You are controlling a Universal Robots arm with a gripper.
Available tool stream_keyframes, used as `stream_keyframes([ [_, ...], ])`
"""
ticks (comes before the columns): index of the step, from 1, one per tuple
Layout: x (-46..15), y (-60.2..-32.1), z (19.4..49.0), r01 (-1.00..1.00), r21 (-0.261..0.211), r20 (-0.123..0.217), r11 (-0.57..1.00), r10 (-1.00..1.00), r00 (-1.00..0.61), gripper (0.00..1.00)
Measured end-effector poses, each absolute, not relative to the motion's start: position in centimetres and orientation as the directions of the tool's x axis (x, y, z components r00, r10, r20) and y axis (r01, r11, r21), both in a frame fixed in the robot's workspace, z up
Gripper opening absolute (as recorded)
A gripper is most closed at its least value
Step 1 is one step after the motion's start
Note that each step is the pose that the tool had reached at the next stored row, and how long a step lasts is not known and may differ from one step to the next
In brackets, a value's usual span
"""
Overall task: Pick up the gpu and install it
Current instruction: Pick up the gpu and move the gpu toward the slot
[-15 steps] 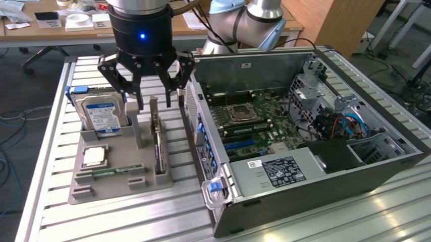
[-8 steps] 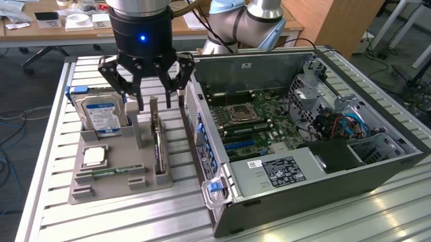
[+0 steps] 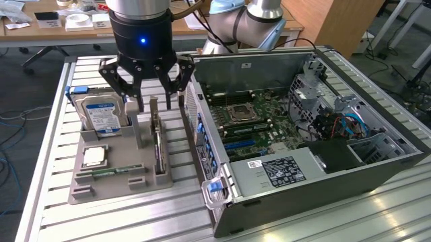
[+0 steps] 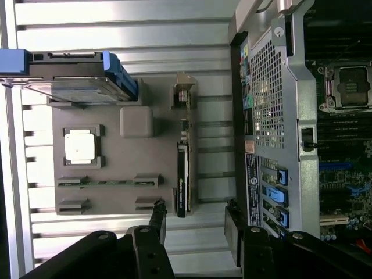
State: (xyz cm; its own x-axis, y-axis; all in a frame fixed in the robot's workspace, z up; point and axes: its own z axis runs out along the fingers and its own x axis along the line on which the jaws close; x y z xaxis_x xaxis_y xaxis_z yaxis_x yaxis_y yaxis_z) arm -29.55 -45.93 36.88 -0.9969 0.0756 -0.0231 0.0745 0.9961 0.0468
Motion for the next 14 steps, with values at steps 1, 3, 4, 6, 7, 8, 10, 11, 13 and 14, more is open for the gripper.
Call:
stream_keyframes([
  [1,-29.55,-45.93,36.86,0.074,0.047,-0.023,0.996,0.076,-0.997,0.53],
  [3,-29.55,-45.93,36.86,0.074,0.047,-0.023,0.996,0.076,-0.997,0.53],
  [4,-29.55,-45.93,36.86,0.074,0.047,-0.023,0.996,0.076,-0.997,0.53],
  [6,-29.55,-45.93,36.86,0.074,0.047,-0.023,0.996,0.076,-0.997,0.53],
  [7,-29.55,-45.93,36.86,0.074,0.047,-0.023,0.996,0.076,-0.997,0.53],
  [8,-29.55,-45.93,36.85,0.074,0.047,-0.023,0.996,0.076,-0.997,0.53],
  [10,-29.55,-45.93,36.74,0.074,0.047,-0.023,0.996,0.076,-0.997,0.53],
  [11,-29.55,-45.93,36.67,0.074,0.047,-0.023,0.996,0.076,-0.997,0.53],
  [13,-29.55,-45.93,36.52,0.074,0.047,-0.023,0.996,0.076,-0.997,0.53],
  [14,-29.55,-45.93,36.50,0.074,0.047,-0.023,0.996,0.076,-0.997,0.53],
])
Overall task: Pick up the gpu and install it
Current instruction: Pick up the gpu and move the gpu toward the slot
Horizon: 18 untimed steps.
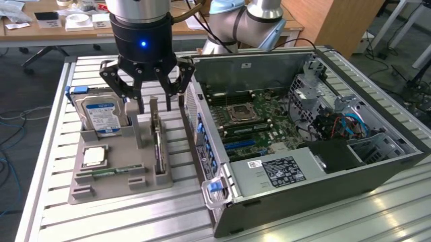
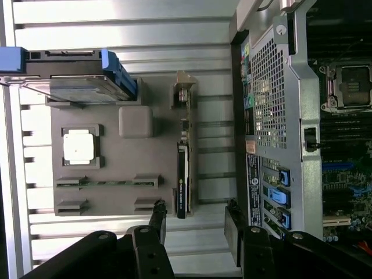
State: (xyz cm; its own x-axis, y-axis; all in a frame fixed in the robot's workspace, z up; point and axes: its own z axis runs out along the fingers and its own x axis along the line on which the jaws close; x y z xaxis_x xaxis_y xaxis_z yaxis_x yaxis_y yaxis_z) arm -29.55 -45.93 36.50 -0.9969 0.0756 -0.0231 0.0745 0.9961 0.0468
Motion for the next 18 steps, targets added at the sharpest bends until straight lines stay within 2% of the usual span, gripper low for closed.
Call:
stream_keyframes([
  [18,-29.55,-45.93,35.60,0.074,0.047,-0.023,0.996,0.076,-0.997,0.53],
])
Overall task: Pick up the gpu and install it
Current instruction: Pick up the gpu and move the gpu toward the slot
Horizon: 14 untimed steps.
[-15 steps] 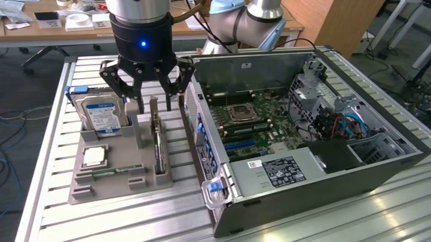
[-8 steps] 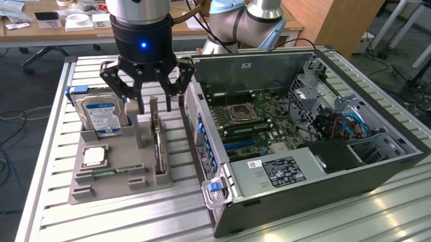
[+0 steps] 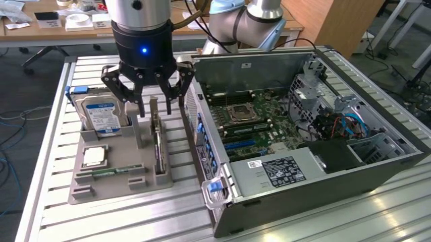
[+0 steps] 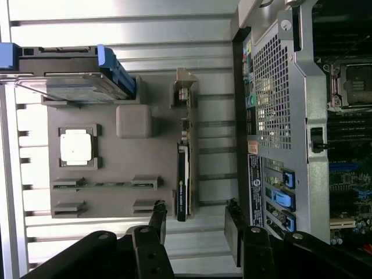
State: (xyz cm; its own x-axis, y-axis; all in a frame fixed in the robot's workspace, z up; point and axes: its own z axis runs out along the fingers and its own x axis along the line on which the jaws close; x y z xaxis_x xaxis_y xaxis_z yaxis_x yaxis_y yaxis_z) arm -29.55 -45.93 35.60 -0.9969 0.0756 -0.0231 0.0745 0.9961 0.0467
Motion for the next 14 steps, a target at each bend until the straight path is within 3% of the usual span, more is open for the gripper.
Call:
stream_keyframes([
  [14,-29.55,-45.93,35.19,0.074,0.047,-0.023,0.996,0.076,-0.997,0.53],
])
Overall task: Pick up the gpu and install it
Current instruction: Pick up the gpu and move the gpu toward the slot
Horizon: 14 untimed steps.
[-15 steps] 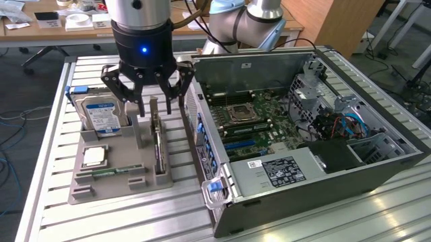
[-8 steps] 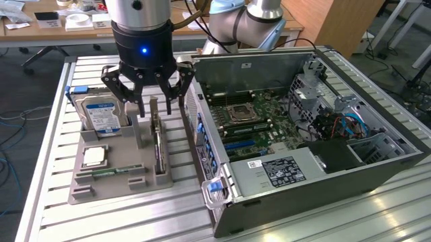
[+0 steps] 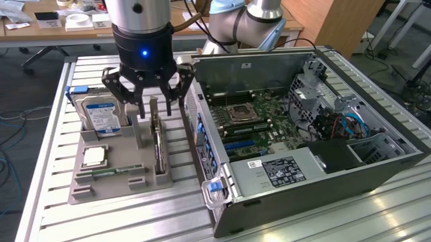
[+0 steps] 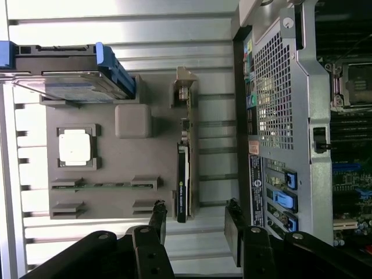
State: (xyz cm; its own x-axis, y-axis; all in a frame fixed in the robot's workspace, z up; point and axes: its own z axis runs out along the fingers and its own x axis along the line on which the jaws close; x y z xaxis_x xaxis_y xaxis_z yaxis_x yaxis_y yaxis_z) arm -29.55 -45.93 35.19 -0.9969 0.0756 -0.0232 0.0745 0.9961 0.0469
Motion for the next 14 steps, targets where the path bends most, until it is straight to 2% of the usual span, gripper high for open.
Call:
stream_keyframes([
  [14,-29.55,-45.93,34.92,0.074,0.047,-0.023,0.996,0.076,-0.997,0.53],
])
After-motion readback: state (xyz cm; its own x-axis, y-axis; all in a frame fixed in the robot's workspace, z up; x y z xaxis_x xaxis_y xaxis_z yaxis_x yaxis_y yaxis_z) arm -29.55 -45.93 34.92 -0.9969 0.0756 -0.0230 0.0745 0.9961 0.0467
